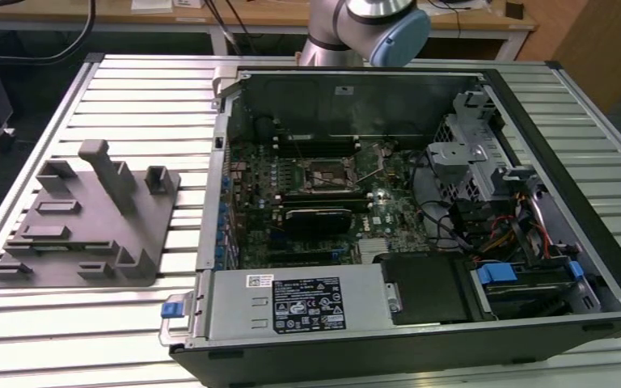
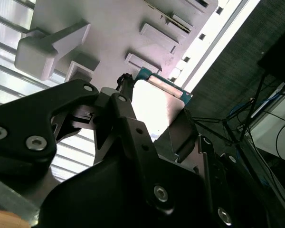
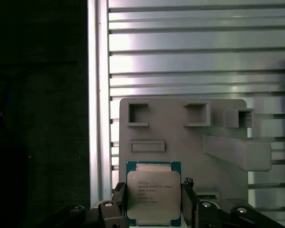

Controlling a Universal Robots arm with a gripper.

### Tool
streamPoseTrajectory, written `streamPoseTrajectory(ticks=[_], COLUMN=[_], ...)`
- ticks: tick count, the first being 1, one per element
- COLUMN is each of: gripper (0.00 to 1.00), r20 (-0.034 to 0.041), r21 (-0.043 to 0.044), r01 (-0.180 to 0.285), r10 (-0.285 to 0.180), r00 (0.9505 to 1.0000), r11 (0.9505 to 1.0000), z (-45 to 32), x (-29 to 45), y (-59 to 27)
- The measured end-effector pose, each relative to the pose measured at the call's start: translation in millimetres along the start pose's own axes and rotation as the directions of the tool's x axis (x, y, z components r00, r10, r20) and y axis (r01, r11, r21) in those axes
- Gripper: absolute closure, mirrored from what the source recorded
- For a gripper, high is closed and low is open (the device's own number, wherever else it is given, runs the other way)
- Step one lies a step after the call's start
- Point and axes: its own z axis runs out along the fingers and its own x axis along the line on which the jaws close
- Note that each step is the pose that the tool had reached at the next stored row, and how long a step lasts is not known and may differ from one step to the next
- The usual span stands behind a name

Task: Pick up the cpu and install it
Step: 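Pick up the cpu and move it towards the insertion slot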

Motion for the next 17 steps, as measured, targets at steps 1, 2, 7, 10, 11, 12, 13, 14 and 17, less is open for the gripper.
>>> streamPoseTrajectory(ticks=[1, 2, 7, 10, 11, 12, 13, 14, 17], gripper=[0.46, 0.46, 0.46, 0.46, 0.46, 0.46, 0.46, 0.46, 0.46], r20=[0.0001, 0.0, 0.0001, 0.0, 0.0, 0.0001, 0.0001, 0.0, 0.0], r21=[0.0, -0.0001, -0.0002, -0.0003, -0.0003, -0.0004, -0.0005, -0.0004, -0.0004], r01=[0.0, 0.0, 0.0, 0.0, 0.0, 0.0, 0.0, 0.0, 0.0], r10=[0.0, 0.0, 0.0, 0.0, 0.0, 0.0, 0.0, 0.0, 0.0], r00=[1.0, 1.0, 1.0, 1.0, 1.0, 1.0, 1.0, 1.0, 1.0], r11=[1.0, 1.0, 1.0, 1.0, 1.0, 1.0, 1.0, 1.0, 1.0], z=[-2.3, -4.6, -15.8, -22.4, -24.5, -30.3, -32.2, -34.0, -38.4], x=[0.0, 0.0, -0.2, -0.3, -0.3, -0.4, -0.4, -0.5, -0.6], y=[0.2, 0.3, 1.0, 1.5, 1.6, 2.0, 2.1, 2.2, 2.5])
